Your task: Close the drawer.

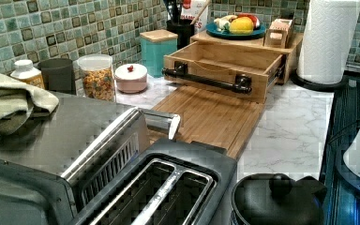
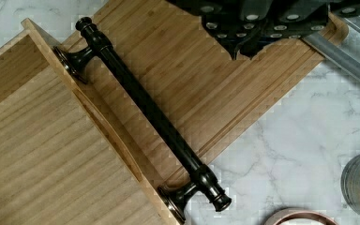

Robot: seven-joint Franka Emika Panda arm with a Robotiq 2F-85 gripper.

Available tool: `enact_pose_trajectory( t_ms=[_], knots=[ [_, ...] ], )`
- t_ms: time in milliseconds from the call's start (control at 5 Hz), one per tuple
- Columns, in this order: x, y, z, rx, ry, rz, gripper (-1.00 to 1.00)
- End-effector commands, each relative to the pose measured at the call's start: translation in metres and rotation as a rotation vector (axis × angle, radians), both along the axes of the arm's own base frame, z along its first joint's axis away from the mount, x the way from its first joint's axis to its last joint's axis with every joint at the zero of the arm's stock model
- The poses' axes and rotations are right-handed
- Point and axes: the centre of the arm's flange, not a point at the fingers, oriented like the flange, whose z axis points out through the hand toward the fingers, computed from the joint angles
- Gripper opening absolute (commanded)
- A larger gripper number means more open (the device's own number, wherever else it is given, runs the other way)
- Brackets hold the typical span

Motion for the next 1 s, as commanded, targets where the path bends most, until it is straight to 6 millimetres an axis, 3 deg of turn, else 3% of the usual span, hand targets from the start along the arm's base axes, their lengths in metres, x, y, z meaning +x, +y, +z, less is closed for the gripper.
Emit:
enact_pose_trajectory(
  t_ms=[200, 400, 600, 1000],
  knots=[
    [-0.010, 0.011, -0.017, -0.009, -0.014, 0.032, -1.00],
    [-0.012, 0.026, -0.026, 0.016, -0.004, 0.124, -1.00],
    [-0.022, 0.012, -0.055, 0.132, -0.052, 0.321, -1.00],
    [-0.034, 0.006, -0.118, 0.064, -0.085, 0.507, -1.00]
  ],
)
